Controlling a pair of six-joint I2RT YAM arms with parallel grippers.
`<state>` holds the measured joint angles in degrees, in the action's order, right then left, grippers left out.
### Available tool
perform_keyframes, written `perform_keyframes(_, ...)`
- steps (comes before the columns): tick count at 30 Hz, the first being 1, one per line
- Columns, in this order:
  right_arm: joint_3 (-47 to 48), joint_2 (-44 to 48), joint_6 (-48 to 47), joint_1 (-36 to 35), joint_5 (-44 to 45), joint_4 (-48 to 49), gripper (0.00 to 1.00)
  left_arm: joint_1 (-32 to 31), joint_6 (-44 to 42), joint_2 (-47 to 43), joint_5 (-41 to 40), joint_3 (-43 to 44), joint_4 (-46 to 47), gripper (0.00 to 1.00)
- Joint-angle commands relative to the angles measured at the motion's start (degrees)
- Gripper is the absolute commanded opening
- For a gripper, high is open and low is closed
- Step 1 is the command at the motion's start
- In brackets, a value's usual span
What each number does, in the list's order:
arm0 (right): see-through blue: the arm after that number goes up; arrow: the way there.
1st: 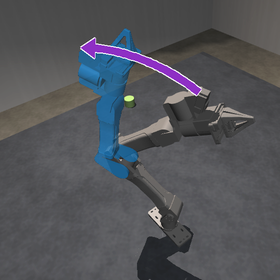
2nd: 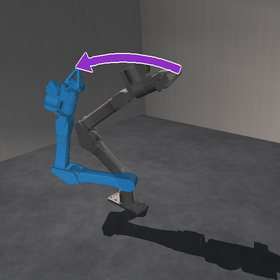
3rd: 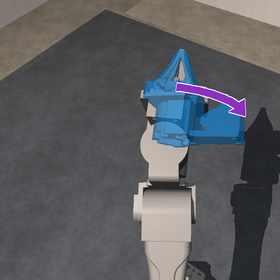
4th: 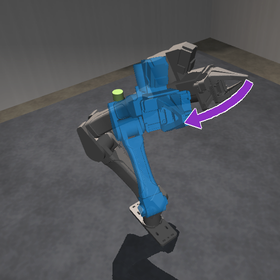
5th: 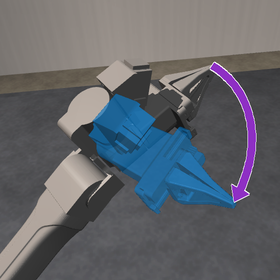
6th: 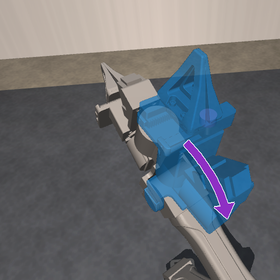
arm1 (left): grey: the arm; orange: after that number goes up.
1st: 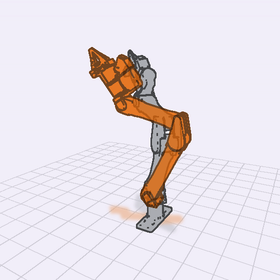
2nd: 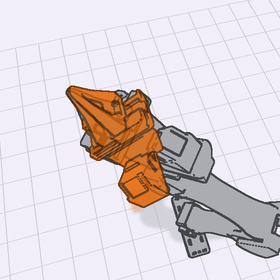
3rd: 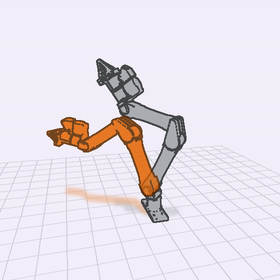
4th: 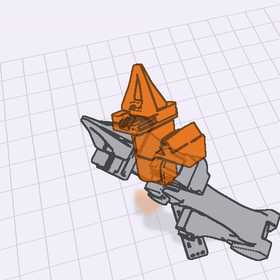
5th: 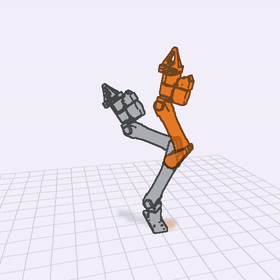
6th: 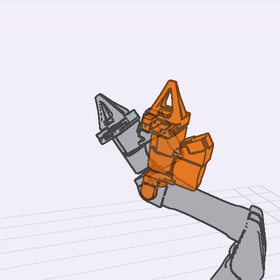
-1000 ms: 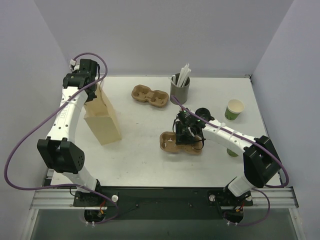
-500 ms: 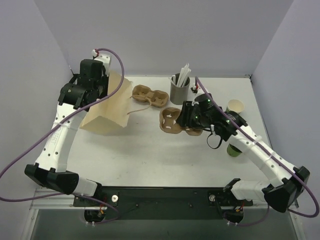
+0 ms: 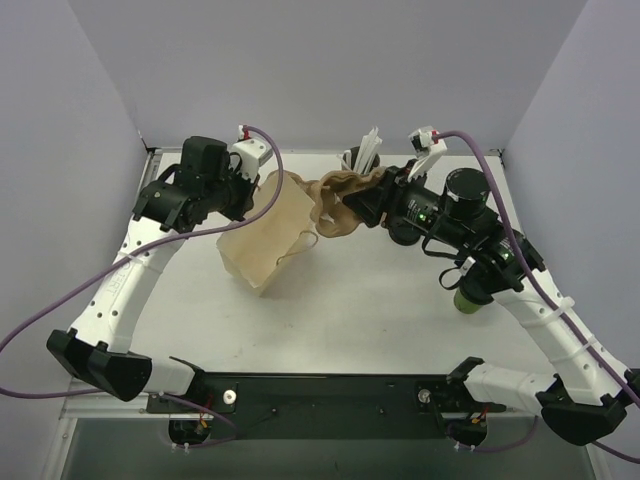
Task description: Pack the takeout coffee
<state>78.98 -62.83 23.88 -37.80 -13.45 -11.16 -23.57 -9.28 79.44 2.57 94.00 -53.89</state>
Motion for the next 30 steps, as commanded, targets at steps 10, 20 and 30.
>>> perform_keyframes(10, 0.0, -6.3, 21.5, 0.1, -27.9, 36.3, 0.38, -2.4, 1.3, -4.3, 16.1, -0.4, 6.2, 0.0)
perform_keyframes(20, -9.6, -9.7, 35.4, 0.8, -35.2, 51.2, 0.36, -2.5, 6.2, -5.6, 22.9, -2.8, 12.9, 0.0)
perform_keyframes(30, -16.2, -3.3, 18.8, 3.1, -33.9, 27.9, 0.35, -2.4, 8.9, -6.4, 27.9, -4.2, 16.7, 0.0)
